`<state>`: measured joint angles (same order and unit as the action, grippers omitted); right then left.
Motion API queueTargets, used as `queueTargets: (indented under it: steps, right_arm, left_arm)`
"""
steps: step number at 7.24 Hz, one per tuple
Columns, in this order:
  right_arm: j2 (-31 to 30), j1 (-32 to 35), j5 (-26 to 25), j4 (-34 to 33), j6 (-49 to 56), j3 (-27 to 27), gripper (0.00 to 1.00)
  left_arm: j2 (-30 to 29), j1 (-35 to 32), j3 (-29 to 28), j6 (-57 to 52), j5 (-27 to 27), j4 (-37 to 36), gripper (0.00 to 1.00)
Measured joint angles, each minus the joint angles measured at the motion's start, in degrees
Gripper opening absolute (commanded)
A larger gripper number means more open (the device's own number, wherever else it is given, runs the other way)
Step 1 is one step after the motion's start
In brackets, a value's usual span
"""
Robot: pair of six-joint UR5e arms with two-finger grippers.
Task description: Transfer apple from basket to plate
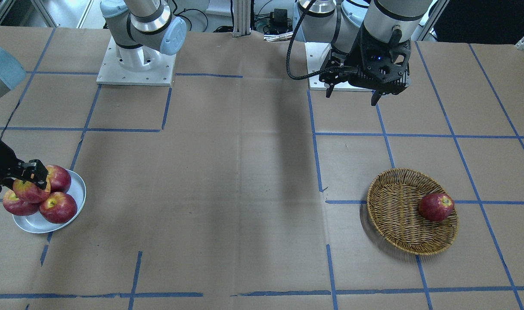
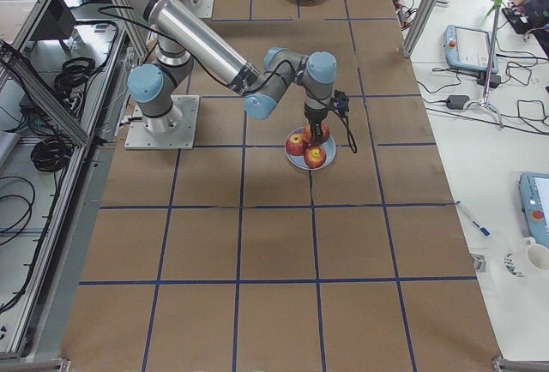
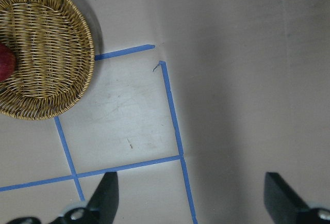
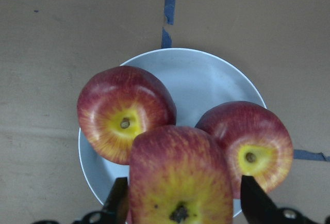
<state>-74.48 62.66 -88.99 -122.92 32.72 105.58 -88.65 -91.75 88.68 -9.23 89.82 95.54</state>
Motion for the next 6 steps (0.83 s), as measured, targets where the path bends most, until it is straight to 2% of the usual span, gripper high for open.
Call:
queueTargets:
  steps: [2, 4, 6]
  right_arm:
    - [-1.3, 0.1, -0.1, 1.9, -0.1, -0.9, 1.00]
    - [-5.8, 1.4, 0.3, 11.1, -1.2, -5.3, 1.00]
    - [-9.7, 6.2, 0.2, 20.5, -7.4, -9.9, 1.00]
  left_arm:
    - [0.0, 0.1, 0.0, 0.0, 0.0, 0.0, 0.99]
    - [0.0, 0.1, 0.0, 0.0, 0.0, 0.0, 0.99]
    - [0.0, 0.1, 0.0, 0.0, 0.0, 0.0, 0.99]
